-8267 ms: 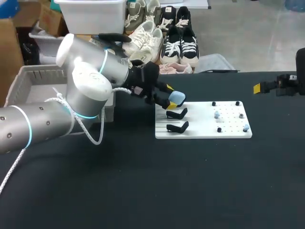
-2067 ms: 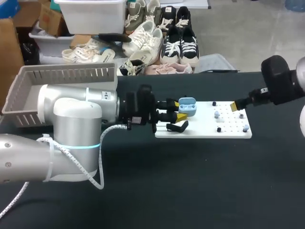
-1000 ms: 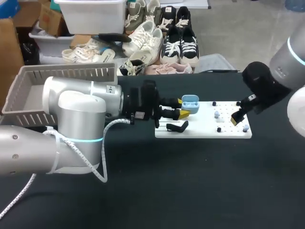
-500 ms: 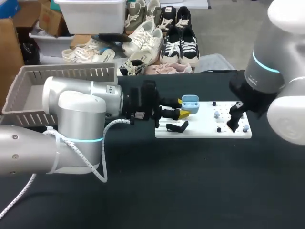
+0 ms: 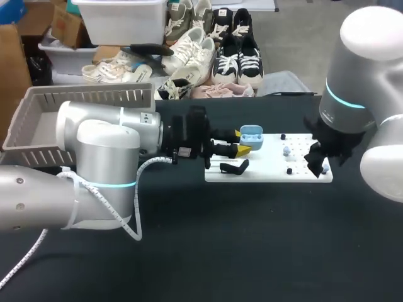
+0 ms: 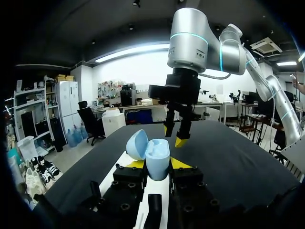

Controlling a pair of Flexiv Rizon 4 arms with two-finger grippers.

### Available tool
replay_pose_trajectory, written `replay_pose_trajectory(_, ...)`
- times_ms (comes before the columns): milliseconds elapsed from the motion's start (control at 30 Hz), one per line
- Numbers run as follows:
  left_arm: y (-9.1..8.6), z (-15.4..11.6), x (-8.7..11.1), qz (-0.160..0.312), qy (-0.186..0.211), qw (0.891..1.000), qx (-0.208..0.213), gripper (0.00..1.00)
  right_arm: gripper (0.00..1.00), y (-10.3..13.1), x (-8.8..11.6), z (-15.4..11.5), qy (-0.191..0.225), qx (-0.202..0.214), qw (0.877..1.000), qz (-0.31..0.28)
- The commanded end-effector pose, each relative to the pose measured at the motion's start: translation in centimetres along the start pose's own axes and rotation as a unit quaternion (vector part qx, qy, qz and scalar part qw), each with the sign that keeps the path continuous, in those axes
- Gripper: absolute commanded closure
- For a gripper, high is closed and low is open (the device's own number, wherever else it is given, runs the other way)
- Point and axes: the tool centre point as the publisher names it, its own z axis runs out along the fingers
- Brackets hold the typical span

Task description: Pick up each earbud case from the left stands, insert the matching earbuds, close the lid, and place the case in the box.

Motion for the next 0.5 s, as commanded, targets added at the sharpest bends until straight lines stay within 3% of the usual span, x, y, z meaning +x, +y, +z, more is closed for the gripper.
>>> replay_pose_trajectory(33, -0.2, 0.0, 0.0, 0.001, -0.001, 1.000, -0.004, 1.00, 0.42, 0.2, 0.1, 0.2, 0.000, 0.028, 1.000, 0.005)
replay_pose_trajectory(133, -0.2, 0.0, 0.0, 0.001, -0.001, 1.000, -0.004, 1.00, 0.47, 0.1, 0.0, 0.5, 0.005, 0.033, 0.999, 0.009)
replay_pose_trajectory(300, -0.2, 0.0, 0.0, 0.001, -0.001, 1.000, -0.004, 1.00, 0.41, 0.0, -0.1, 1.0, 0.009, 0.032, 0.999, 0.016)
replay_pose_trajectory(500, -0.2, 0.0, 0.0, 0.001, -0.001, 1.000, -0.004, 1.00, 0.42, -0.3, -0.3, 1.6, 0.011, 0.031, 0.999, 0.021)
